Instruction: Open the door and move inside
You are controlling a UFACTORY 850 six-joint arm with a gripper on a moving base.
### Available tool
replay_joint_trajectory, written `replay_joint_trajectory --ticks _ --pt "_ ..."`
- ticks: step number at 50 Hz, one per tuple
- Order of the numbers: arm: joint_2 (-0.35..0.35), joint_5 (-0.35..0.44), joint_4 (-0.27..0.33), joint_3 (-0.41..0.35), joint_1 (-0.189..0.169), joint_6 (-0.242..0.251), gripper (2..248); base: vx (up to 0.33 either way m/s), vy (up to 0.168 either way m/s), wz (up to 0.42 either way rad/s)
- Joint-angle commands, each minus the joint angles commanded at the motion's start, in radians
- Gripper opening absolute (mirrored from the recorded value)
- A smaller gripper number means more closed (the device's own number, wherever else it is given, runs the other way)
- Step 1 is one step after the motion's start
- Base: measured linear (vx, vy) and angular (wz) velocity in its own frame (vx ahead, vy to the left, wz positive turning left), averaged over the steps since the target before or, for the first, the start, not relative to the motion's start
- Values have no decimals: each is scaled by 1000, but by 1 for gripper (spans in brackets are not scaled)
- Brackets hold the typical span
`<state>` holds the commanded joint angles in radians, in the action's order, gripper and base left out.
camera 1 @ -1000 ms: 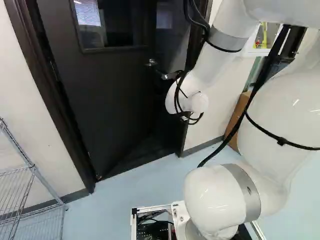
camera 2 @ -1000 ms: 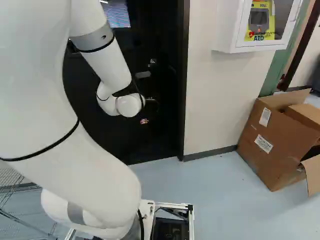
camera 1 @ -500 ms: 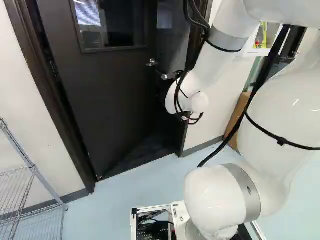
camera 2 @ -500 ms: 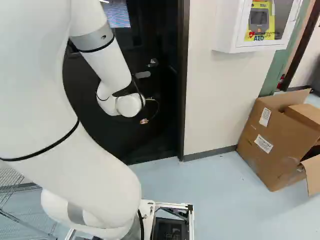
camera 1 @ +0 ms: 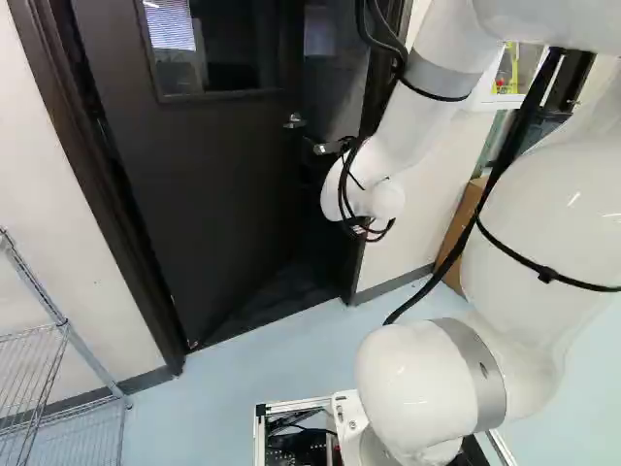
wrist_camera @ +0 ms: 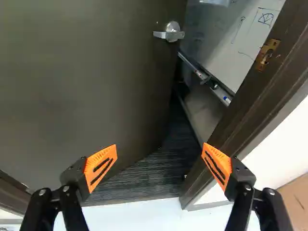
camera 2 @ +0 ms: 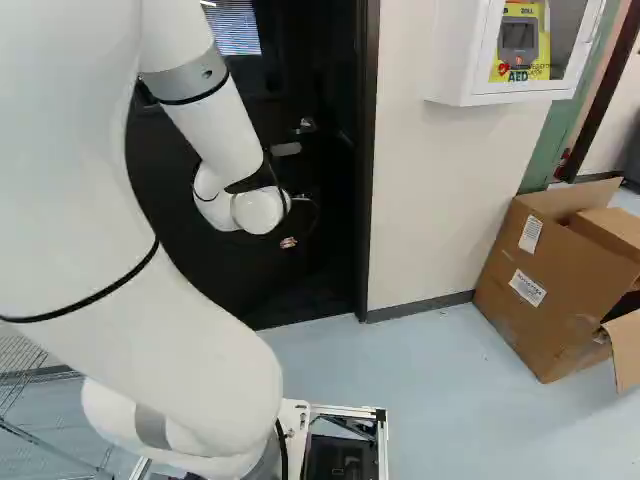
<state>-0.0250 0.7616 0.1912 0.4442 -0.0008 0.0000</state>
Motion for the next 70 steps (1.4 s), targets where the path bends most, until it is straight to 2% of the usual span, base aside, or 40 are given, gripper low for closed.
replay_joint_trajectory --ticks 29,70 --pt "0 0 0 0 0 0 247 12 7 4" --pt "0 0 0 0 0 0 247 91 69 28"
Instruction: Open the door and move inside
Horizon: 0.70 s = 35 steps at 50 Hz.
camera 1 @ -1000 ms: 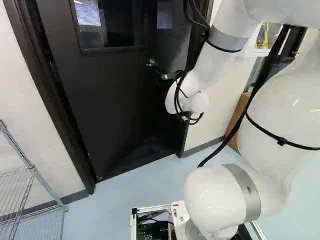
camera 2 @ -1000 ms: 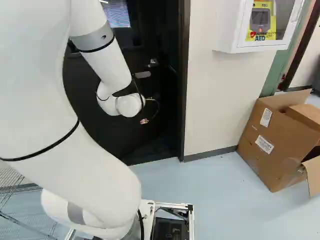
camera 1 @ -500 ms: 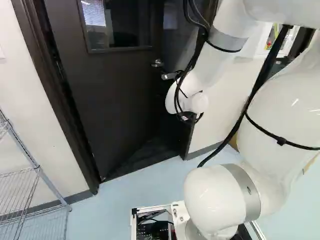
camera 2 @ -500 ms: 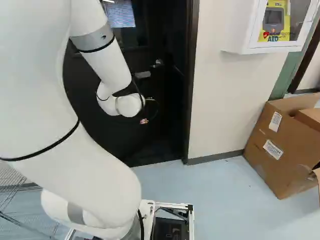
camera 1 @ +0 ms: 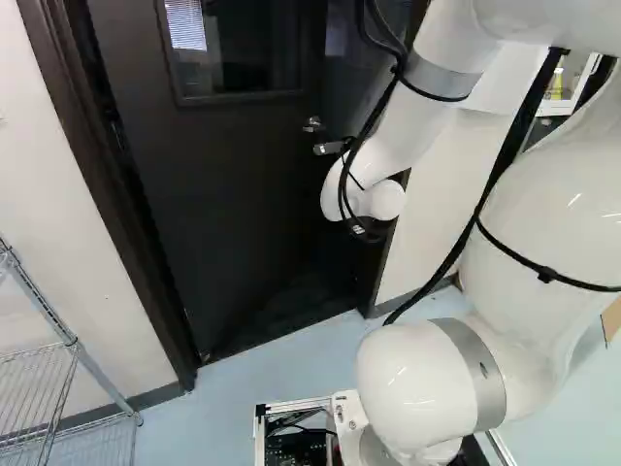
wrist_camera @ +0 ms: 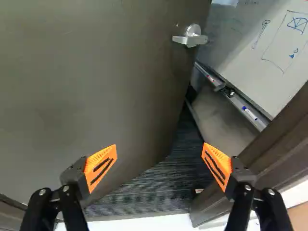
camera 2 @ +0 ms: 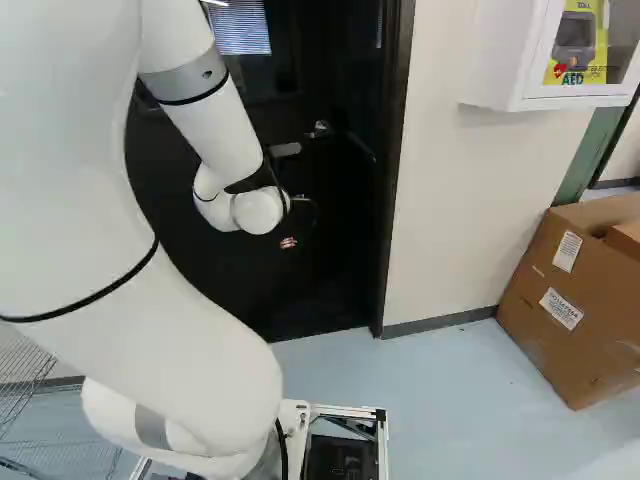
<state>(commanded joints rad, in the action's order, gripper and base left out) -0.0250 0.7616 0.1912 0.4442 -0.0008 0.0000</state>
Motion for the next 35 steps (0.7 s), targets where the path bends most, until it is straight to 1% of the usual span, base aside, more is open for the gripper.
replay_joint_trajectory --ticks 35 --pt "0 0 0 0 0 0 247 111 76 -19"
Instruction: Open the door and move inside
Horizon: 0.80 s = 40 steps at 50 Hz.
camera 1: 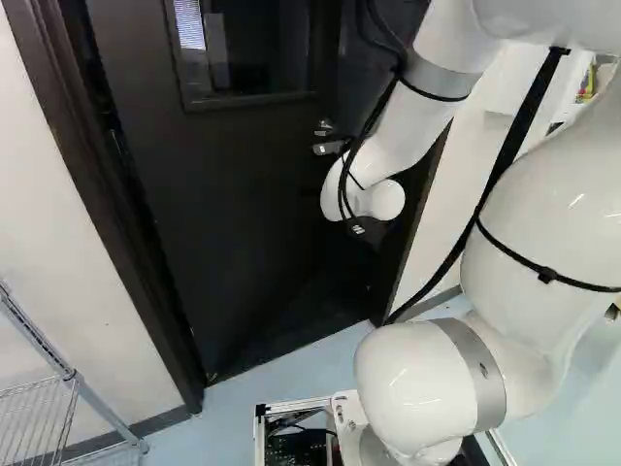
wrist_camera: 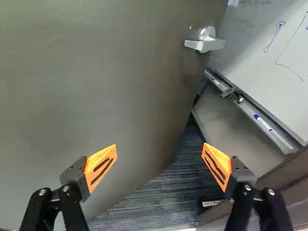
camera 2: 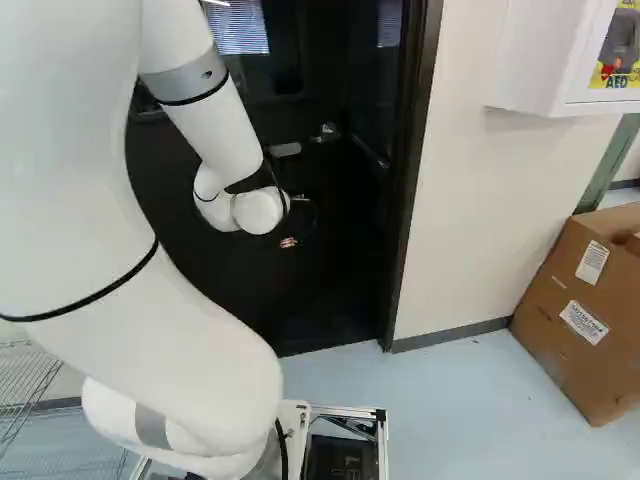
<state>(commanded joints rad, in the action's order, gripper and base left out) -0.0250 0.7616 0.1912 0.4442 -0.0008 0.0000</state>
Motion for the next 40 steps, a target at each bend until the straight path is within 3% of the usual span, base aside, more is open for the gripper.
replay_joint_trajectory --ticks 40 --pt "0 0 0 0 0 0 247 112 78 -20"
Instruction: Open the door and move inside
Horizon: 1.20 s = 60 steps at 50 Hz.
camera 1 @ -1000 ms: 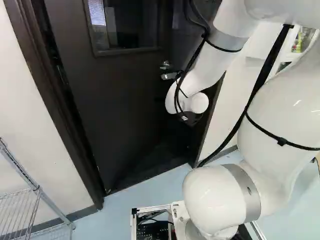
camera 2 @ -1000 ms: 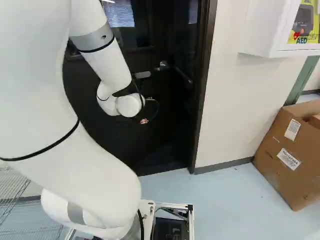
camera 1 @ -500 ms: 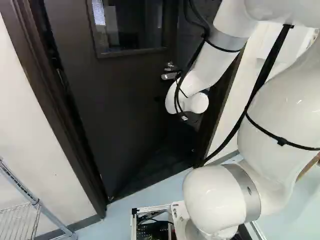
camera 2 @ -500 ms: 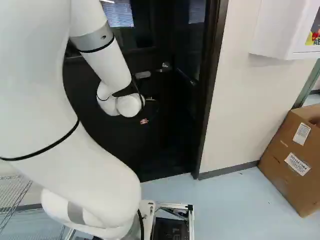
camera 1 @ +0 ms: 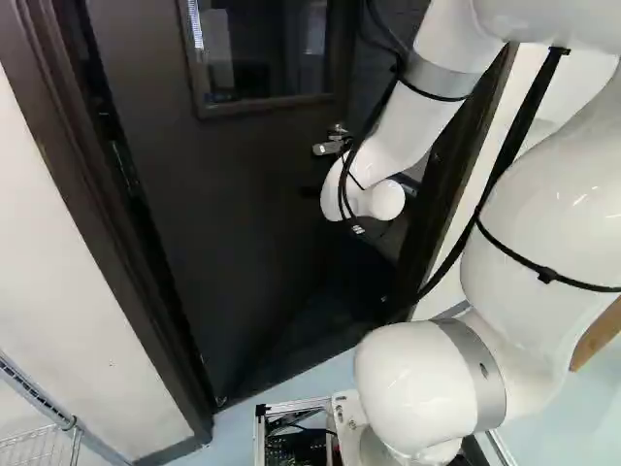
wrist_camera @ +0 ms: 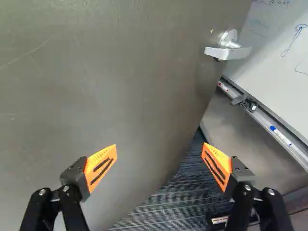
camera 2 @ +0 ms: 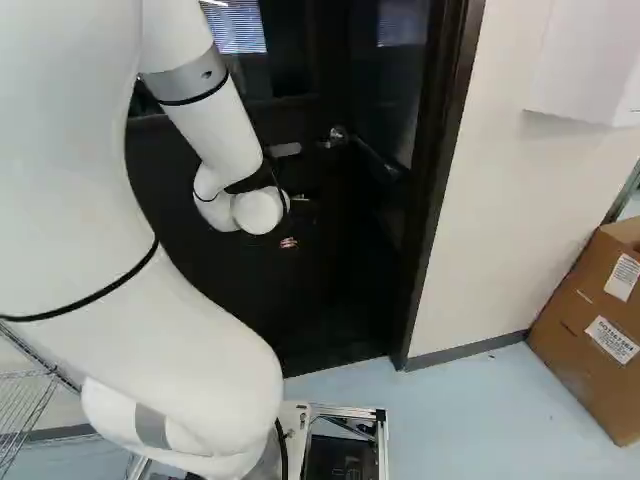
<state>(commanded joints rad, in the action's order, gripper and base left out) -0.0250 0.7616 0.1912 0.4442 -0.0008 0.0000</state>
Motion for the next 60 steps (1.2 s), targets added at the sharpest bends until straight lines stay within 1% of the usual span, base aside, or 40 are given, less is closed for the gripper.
replay_joint_trajectory --ticks 5,8,19,31,44,60 --pt "0 0 0 0 0 0 247 109 76 -24" --pt "11 0 0 11 5 0 247 73 60 -13" --pt "27 0 -2 27 13 0 247 11 8 3" --pt "47 0 -50 48 24 0 247 0 0 0" --pt "93 0 -113 96 55 0 247 0 0 0" --pt "145 0 -123 151 102 0 247 0 0 0"
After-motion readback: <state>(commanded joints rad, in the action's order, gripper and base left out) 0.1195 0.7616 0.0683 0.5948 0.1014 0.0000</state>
